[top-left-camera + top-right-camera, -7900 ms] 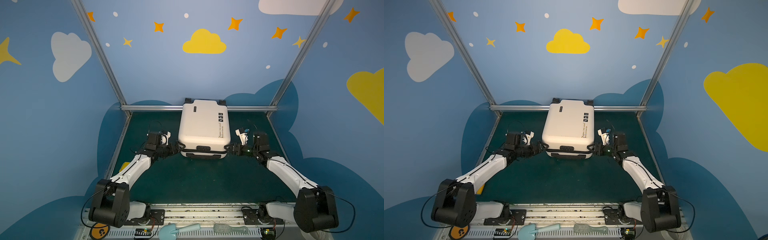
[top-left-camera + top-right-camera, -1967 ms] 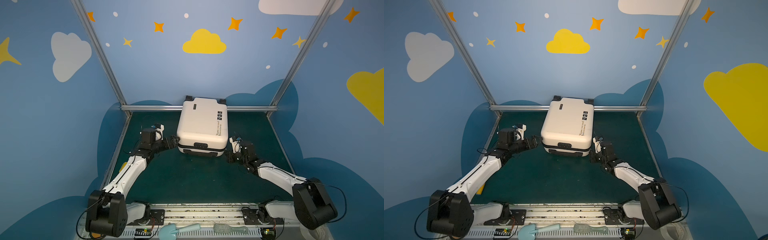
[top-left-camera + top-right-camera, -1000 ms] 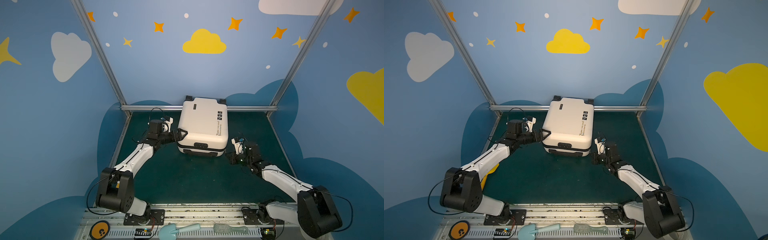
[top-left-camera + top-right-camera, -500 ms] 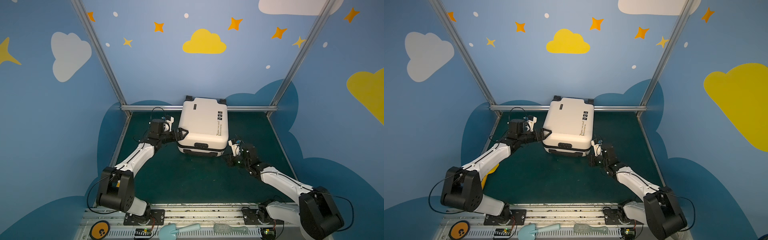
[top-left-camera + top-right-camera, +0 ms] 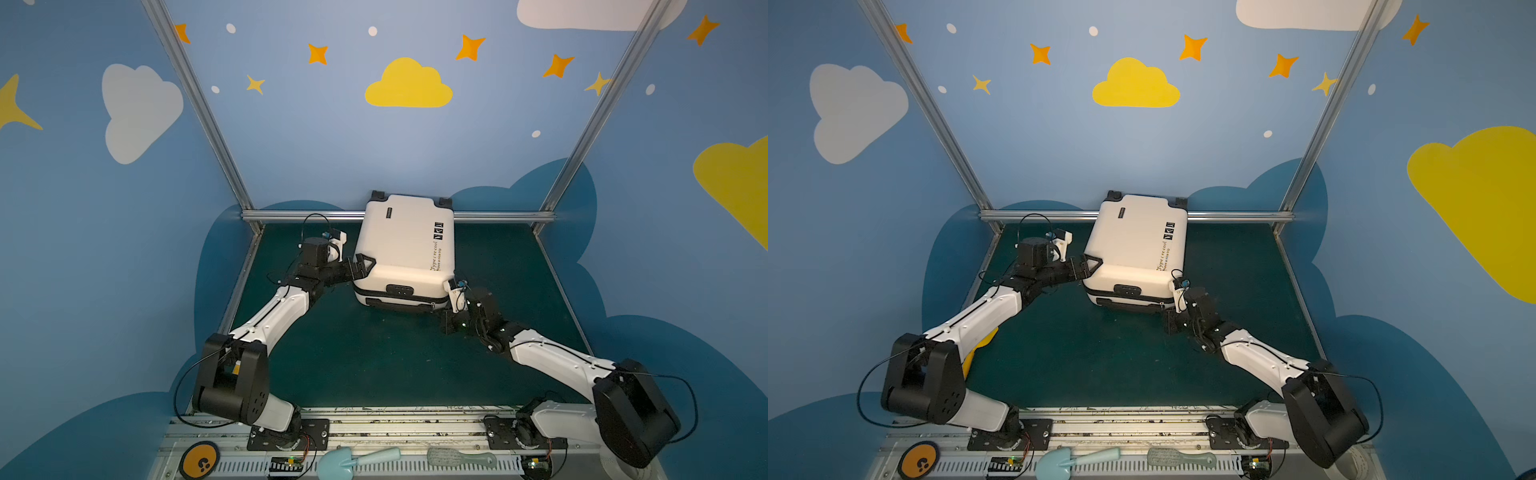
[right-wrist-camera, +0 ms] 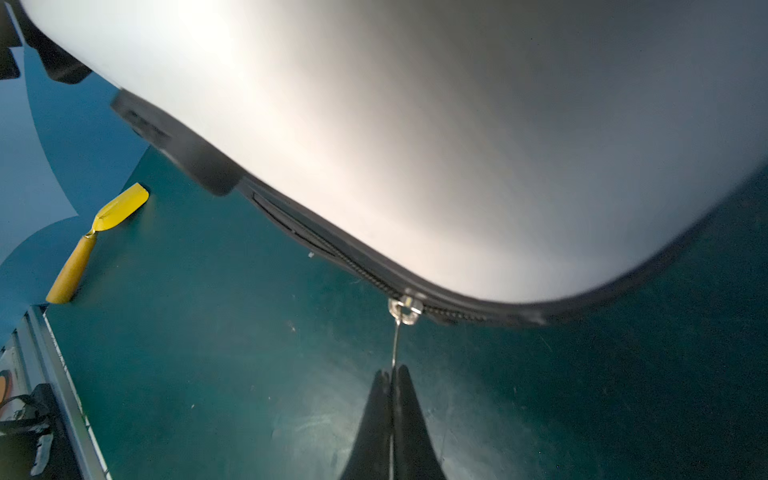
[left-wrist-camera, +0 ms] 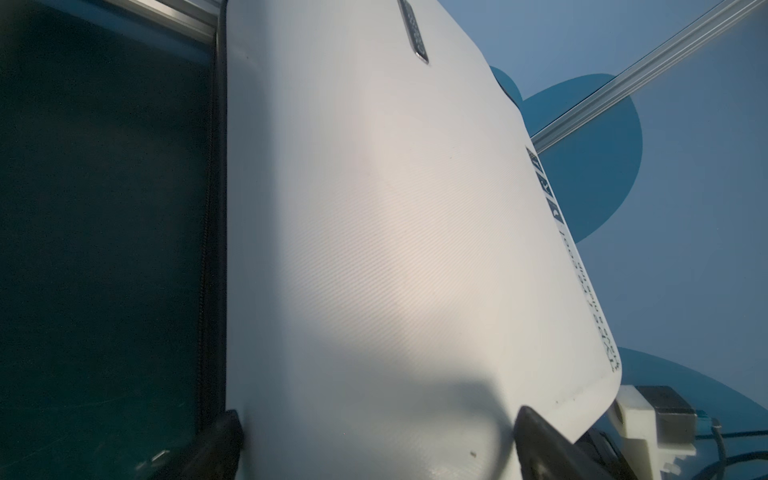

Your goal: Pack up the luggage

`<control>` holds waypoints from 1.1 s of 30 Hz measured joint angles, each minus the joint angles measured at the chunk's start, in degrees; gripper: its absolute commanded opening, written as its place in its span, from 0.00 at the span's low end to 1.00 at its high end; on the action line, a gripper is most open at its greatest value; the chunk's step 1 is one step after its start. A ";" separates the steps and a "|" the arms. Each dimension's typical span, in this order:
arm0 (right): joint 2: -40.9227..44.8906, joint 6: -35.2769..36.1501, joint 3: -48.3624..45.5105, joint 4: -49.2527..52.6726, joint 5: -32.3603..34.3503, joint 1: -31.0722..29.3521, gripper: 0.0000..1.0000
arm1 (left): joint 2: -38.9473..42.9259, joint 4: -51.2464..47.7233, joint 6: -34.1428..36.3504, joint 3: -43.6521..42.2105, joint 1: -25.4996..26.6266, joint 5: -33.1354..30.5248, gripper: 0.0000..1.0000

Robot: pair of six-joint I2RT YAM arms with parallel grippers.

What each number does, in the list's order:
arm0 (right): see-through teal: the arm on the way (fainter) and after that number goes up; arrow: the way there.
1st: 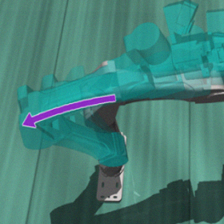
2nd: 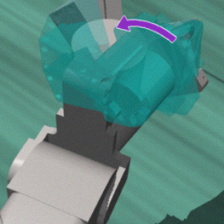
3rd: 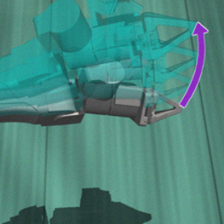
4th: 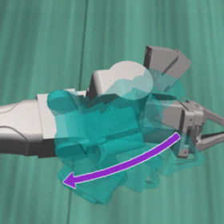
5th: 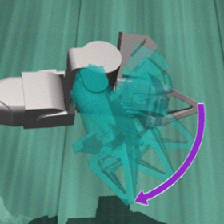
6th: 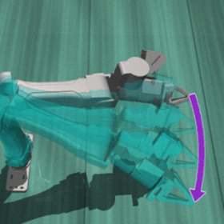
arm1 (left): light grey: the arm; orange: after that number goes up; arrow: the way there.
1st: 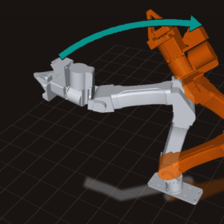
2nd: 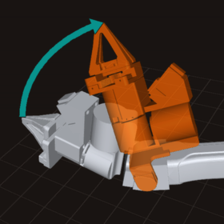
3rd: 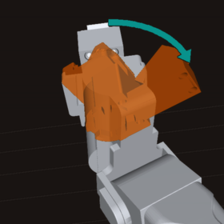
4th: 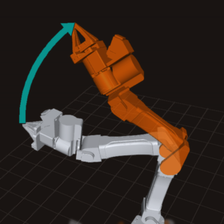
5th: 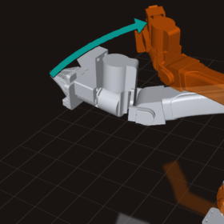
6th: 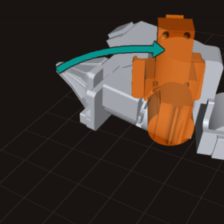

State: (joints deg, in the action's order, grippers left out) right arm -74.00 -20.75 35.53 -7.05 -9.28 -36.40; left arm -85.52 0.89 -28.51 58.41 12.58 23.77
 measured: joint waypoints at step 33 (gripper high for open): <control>9.05 0.31 5.22 6.21 -7.04 0.79 0.37 | 2.45 0.07 -0.59 -1.03 3.91 3.43 1.00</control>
State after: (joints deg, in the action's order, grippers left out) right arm -64.95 -20.45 40.75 -0.84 -16.32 -35.62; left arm -83.07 0.95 -29.10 57.39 16.49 27.20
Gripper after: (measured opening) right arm 0.284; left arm 0.996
